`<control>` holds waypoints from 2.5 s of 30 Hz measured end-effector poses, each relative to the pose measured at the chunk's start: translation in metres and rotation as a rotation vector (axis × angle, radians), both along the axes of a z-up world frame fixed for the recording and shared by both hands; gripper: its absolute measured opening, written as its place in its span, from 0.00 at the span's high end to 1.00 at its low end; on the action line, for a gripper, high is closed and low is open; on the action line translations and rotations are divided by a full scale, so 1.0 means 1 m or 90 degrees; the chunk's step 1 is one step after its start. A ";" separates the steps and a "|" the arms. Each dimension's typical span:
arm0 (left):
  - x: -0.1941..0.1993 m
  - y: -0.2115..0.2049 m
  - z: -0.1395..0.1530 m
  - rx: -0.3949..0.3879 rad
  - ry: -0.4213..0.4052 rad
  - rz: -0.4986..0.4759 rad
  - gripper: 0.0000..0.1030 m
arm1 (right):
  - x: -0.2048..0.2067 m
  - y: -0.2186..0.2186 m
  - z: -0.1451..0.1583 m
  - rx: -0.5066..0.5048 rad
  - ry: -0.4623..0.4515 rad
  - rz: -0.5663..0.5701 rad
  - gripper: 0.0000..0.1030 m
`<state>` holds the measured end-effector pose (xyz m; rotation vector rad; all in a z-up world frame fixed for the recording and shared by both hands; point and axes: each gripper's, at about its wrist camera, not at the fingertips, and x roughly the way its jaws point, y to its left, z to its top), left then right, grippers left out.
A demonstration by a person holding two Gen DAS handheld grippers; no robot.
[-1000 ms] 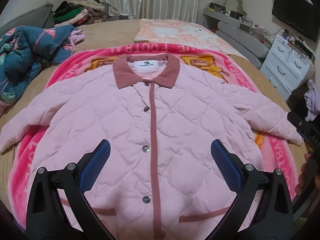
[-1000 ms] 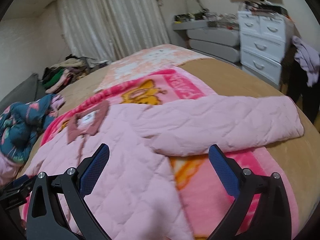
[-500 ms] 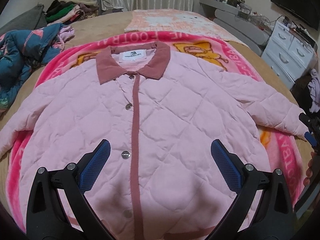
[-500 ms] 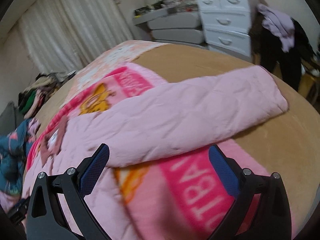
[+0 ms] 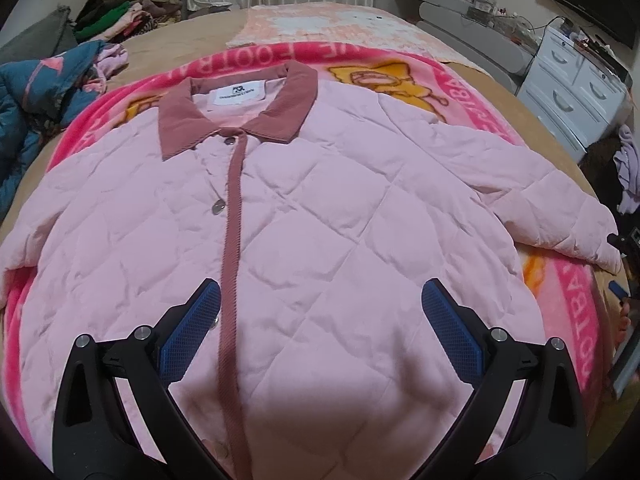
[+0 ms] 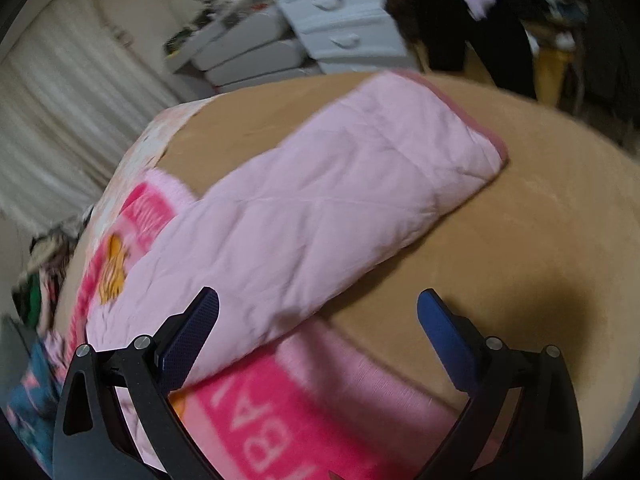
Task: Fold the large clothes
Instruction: 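Move the right tool to the jacket's sleeve cuff and close on it, then lift the sleeve with the right tool and carry it across the jacket front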
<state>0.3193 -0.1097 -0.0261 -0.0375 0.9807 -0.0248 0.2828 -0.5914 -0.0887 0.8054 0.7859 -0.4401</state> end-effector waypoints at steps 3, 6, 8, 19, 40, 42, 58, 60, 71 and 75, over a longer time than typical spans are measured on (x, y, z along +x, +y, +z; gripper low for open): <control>0.007 0.004 -0.002 0.012 0.004 0.004 0.09 | 0.007 -0.023 -0.017 0.040 0.005 -0.033 0.04; 0.009 0.015 0.000 0.015 0.002 0.013 0.09 | 0.015 -0.043 -0.030 0.074 -0.010 -0.057 0.04; 0.009 0.030 0.002 0.029 -0.003 0.030 0.09 | 0.020 -0.053 -0.028 0.076 -0.037 -0.073 0.04; 0.005 0.090 0.015 0.018 -0.011 0.081 0.09 | 0.027 -0.065 -0.024 0.053 -0.094 -0.111 0.58; 0.000 0.187 0.064 -0.018 -0.089 0.128 0.09 | 0.057 0.075 0.162 -0.138 -0.275 0.140 0.83; -0.001 0.191 0.065 -0.022 -0.091 0.123 0.09 | 0.057 0.090 0.175 -0.143 -0.287 0.153 0.83; -0.018 0.251 0.074 -0.053 -0.139 0.146 0.09 | 0.070 0.208 0.244 -0.201 -0.330 0.252 0.83; -0.020 0.256 0.073 -0.063 -0.140 0.144 0.09 | 0.071 0.217 0.245 -0.201 -0.332 0.261 0.83; -0.025 0.289 0.059 -0.079 -0.123 0.154 0.09 | 0.086 0.284 0.251 -0.181 -0.351 0.344 0.83; -0.026 0.305 0.057 -0.105 -0.124 0.179 0.09 | 0.090 0.308 0.252 -0.175 -0.360 0.379 0.83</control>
